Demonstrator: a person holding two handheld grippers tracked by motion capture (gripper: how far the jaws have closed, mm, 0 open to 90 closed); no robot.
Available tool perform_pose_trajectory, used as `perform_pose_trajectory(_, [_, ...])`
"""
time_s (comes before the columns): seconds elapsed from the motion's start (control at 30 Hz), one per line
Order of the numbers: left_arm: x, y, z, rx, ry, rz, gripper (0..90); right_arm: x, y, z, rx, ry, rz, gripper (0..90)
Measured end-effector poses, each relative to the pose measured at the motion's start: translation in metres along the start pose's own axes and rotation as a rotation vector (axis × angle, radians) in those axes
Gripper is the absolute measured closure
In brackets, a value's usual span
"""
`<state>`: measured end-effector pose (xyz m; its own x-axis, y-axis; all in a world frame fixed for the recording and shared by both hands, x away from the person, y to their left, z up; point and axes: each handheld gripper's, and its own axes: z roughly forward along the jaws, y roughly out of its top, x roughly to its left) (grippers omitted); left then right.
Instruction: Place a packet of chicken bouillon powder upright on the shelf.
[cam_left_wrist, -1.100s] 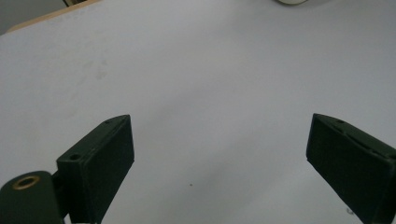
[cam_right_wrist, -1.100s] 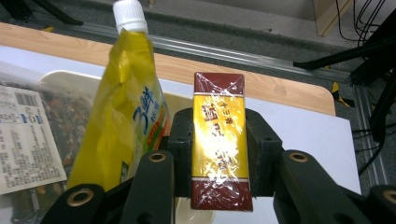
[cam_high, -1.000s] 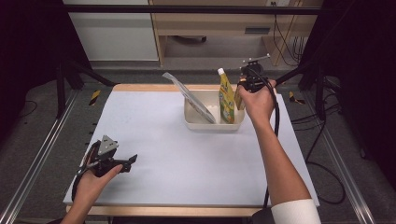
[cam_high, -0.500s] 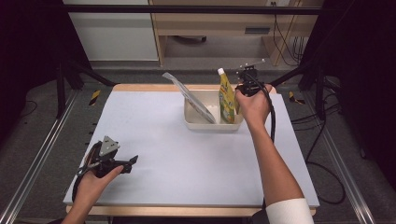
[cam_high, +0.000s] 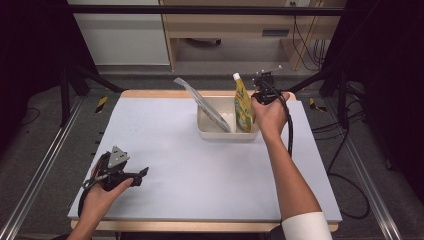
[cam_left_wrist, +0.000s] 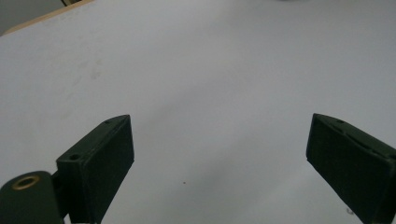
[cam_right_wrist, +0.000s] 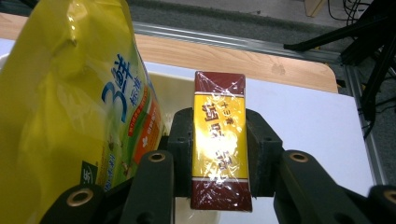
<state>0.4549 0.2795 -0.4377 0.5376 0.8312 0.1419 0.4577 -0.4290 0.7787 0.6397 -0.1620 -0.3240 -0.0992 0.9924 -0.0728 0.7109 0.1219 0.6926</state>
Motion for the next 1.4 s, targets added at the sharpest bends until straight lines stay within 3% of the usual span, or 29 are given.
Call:
perform_pose_trajectory(0.13, [0.000,0.000,-0.001,-0.003,-0.001,0.001,7.5,0.001,-0.001,0.004,0.027,-0.002,0.012,67.7])
perform_pose_trajectory(0.57, [0.000,0.001,-0.001,-0.003,0.003,0.000,7.5,-0.004,-0.008,0.016,0.041,0.027,0.044,67.3])
perform_pose_trajectory(0.83, [0.000,0.001,-0.001,-0.001,0.011,-0.001,7.5,-0.005,-0.009,0.019,0.033,0.041,0.019,64.7])
perform_pose_trajectory(1.4, [-0.001,0.001,0.001,0.004,0.014,0.011,7.5,-0.011,-0.013,-0.030,-0.096,0.092,-0.025,58.3])
